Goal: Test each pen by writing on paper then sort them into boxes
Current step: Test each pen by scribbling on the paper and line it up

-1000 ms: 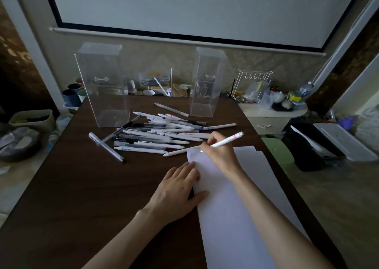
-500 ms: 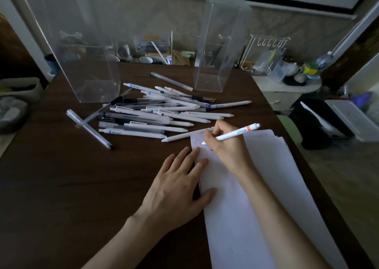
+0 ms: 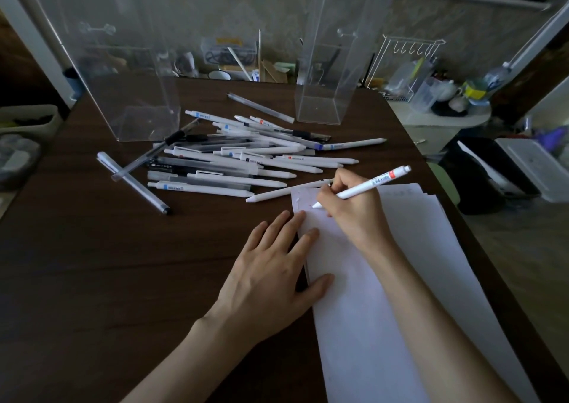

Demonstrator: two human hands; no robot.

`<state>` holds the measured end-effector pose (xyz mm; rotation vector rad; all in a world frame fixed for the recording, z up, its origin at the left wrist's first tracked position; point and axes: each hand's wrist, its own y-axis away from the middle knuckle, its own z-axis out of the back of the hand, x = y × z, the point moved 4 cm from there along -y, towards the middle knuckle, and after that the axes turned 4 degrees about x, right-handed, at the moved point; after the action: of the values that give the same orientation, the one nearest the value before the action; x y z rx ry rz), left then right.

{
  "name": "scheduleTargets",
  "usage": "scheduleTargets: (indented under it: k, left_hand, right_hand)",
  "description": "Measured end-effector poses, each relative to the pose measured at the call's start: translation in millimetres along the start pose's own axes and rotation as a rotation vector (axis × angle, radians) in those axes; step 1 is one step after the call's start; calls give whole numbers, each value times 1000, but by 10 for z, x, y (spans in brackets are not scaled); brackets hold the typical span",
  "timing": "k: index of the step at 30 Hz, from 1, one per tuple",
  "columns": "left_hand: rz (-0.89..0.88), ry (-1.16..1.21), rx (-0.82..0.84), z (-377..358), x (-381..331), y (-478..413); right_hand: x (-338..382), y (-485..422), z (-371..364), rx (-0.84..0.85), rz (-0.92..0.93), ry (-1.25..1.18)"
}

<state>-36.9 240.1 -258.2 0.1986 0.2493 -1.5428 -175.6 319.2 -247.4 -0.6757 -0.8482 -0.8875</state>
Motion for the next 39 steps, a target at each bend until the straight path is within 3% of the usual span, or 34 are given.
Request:
scheduleTargets:
  k: [20,25,32,39]
  left_hand:
    - [-7,54,-10,0,21,7]
    - [2,143,-47,55,38,11]
    - [0,540,-62,209,98,-10]
    - [-135,477,-73,200,98,-13]
  right_hand:
    - [6,6,-3,36,-26,-35]
    - [101,53,25,61,3,-215]
    - [143,69,4,221,92,-135]
    - [155,75,-28,371,83,-199]
